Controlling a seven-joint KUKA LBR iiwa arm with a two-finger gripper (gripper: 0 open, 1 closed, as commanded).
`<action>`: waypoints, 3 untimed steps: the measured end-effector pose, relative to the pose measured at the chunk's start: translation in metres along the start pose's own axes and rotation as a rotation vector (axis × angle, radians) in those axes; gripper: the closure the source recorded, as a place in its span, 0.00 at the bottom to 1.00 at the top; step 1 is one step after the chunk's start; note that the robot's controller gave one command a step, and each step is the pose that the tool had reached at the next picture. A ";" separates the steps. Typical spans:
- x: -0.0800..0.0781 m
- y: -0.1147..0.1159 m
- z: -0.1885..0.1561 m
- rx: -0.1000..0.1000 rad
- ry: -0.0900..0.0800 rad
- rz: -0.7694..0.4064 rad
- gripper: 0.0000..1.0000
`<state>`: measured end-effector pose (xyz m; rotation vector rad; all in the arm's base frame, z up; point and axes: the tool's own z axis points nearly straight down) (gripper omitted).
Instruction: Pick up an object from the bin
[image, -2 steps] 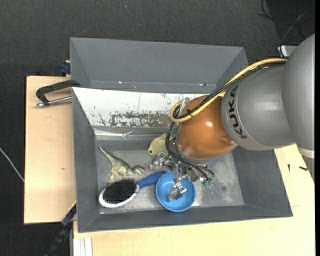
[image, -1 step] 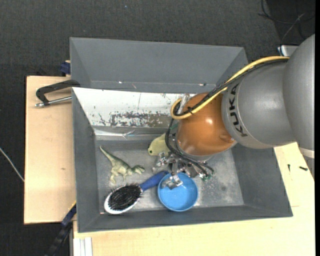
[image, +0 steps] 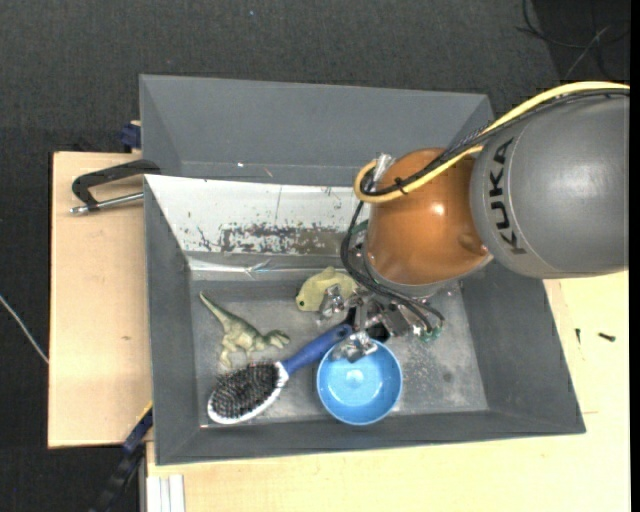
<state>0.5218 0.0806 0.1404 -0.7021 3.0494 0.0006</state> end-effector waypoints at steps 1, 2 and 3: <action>-0.002 0.001 -0.006 -0.002 0.006 0.001 1.00; -0.004 0.001 -0.033 -0.002 0.005 0.001 1.00; -0.006 0.002 -0.055 -0.002 0.005 0.001 1.00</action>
Offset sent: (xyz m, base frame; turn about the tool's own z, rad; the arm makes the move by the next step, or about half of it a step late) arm 0.0000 0.0002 0.0054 0.0000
